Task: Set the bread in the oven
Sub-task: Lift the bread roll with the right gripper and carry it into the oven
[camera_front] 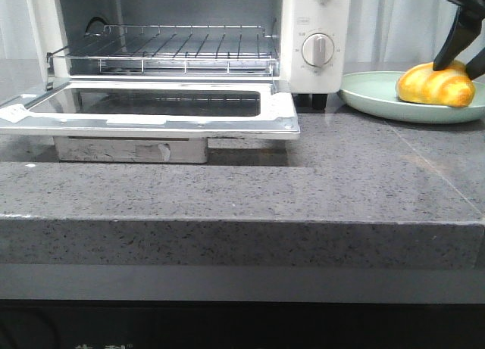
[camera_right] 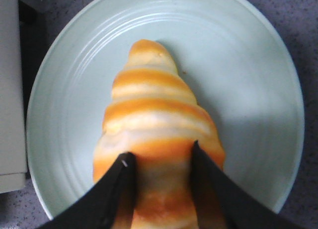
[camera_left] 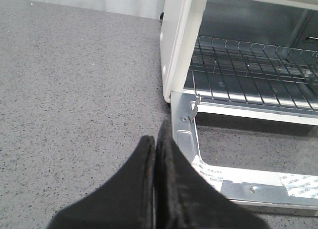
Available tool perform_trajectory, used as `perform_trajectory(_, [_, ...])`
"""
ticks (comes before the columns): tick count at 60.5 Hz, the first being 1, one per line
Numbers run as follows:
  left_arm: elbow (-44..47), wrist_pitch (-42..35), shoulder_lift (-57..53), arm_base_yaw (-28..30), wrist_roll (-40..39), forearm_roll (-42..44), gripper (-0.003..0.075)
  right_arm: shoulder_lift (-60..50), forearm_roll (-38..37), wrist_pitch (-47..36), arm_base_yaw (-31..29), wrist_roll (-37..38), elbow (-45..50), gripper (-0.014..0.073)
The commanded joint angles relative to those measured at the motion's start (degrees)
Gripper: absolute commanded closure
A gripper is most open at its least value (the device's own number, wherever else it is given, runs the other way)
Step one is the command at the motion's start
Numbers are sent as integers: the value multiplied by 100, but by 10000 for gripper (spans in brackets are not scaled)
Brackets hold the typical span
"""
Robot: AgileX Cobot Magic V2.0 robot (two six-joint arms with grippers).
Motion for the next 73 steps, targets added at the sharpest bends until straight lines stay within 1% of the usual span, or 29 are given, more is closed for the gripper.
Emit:
perform_trajectory(1, [-160, -445, -22, 27, -55, -43, 741, -369, 59, -194, -24, -83, -275, 470])
perform_trajectory(10, [-160, -445, -22, 27, -55, -43, 741, -830, 53, -233, -24, -129, -302, 470])
perform_trajectory(19, [-160, -445, -22, 27, -55, -43, 741, -1448, 48, -83, -24, -172, -200, 470])
perform_trajectory(26, [-160, -445, -22, 27, -55, -43, 741, -1985, 48, -48, -21, -172, 175, 470])
perform_trajectory(31, [-160, -445, -22, 27, -55, -43, 741, -2396, 48, -48, 19, -176, 629, 470])
perform_trajectory(36, [-160, -445, -22, 27, -55, -43, 741, -2874, 55, -48, 188, -188, 1139, 470])
perform_trajectory(39, [-160, -445, -22, 27, -55, -43, 741, -3146, 62, -62, 371, -188, 1386, 470])
perform_trajectory(41, [-160, -445, -22, 27, -55, -43, 741, -3343, 114, -116, 589, -188, 1651, 470])
perform_trajectory(46, [-160, -445, -22, 27, -55, -43, 741, -3588, 247, -249, 1105, -188, 1938, 470])
perform_trajectory(52, [-160, -445, -22, 27, -55, -43, 741, -3572, 535, -484, 2005, -188, 2074, 470])
perform_trajectory(59, [-160, -445, -22, 27, -55, -43, 741, -3320, 721, -1187, 2857, -188, 2049, 470])
perform_trajectory(62, [-160, -445, -22, 27, -55, -43, 741, -3150, 776, -1691, 3236, -188, 2013, 470])
perform_trajectory(68, [-160, -456, -22, 27, -55, -43, 741, -2615, 868, -2363, 3609, -188, 1783, 470])
perform_trajectory(73, [-160, -467, -22, 27, -55, -43, 741, -2103, 880, -2620, 3658, -188, 1395, 470])
